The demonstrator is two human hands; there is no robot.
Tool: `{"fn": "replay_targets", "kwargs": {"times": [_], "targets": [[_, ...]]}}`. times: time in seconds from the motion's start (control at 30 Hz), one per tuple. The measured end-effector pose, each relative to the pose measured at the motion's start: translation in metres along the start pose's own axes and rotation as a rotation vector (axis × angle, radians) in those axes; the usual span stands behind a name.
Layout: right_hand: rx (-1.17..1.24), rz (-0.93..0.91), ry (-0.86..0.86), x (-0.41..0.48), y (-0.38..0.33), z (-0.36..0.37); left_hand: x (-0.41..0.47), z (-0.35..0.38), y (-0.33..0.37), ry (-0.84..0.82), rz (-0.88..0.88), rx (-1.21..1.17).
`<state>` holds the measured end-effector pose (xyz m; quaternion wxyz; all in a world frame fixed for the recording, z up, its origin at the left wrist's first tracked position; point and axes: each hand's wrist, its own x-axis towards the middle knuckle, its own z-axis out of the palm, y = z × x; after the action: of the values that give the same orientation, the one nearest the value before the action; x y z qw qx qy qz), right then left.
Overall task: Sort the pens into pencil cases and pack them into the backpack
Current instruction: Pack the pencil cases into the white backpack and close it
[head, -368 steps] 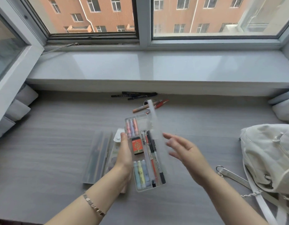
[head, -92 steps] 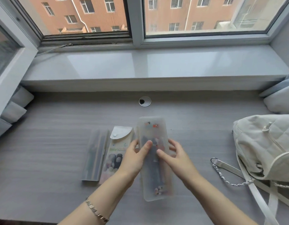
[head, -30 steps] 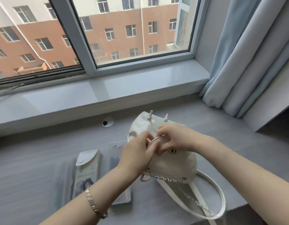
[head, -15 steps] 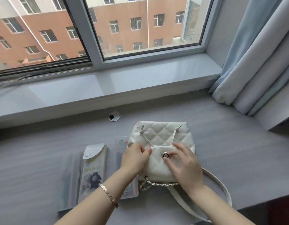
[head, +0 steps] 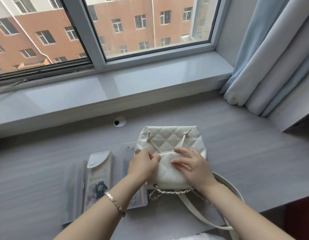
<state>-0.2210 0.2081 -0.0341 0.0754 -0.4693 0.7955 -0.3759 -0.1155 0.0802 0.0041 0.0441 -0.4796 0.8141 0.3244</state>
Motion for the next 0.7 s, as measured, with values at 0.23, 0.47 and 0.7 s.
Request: {"fn": "replay_targets", "kwargs": {"times": [0.23,0.47,0.7], "targets": [[0.251,0.145,-0.344,0.029,-0.021,-0.040,-0.010,-0.019,-0.003,-0.096,0.103,-0.193],[0.156,-0.142,-0.311,0.010,-0.028,-0.072,-0.019,-0.028,-0.009,-0.010,0.677,0.381],[-0.152,0.179,-0.940,-0.029,-0.022,-0.063,-0.017,0.014,0.006,-0.008,0.542,0.713]]}}
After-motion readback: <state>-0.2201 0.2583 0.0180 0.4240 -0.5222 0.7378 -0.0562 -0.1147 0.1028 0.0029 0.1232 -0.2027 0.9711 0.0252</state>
